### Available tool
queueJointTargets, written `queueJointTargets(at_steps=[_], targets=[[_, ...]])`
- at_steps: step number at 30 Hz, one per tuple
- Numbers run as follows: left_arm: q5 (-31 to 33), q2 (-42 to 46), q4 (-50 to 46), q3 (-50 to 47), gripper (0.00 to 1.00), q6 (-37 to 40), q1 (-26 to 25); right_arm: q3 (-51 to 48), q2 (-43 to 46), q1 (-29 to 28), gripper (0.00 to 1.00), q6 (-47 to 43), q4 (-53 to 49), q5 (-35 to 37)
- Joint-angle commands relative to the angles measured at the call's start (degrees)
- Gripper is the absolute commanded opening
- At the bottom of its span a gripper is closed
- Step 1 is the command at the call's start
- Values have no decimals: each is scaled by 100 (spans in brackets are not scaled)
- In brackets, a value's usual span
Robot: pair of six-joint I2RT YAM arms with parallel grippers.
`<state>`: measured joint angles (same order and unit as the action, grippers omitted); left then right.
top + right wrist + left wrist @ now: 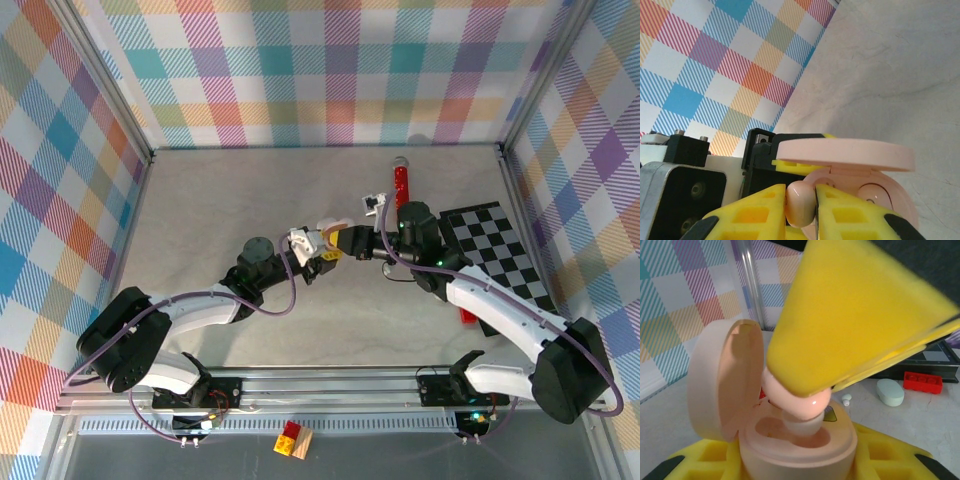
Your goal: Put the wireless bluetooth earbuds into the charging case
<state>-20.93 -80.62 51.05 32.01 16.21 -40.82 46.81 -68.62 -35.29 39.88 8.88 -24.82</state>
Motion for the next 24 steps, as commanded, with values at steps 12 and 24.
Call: queueJointTargets(at_steps=[12,24], targets=[[72,11,85,271,34,106,-106,96,-101,31,22,-24,-32,-68],[80,29,113,227,34,84,-107,75,35,49,30,-104,-135,14]])
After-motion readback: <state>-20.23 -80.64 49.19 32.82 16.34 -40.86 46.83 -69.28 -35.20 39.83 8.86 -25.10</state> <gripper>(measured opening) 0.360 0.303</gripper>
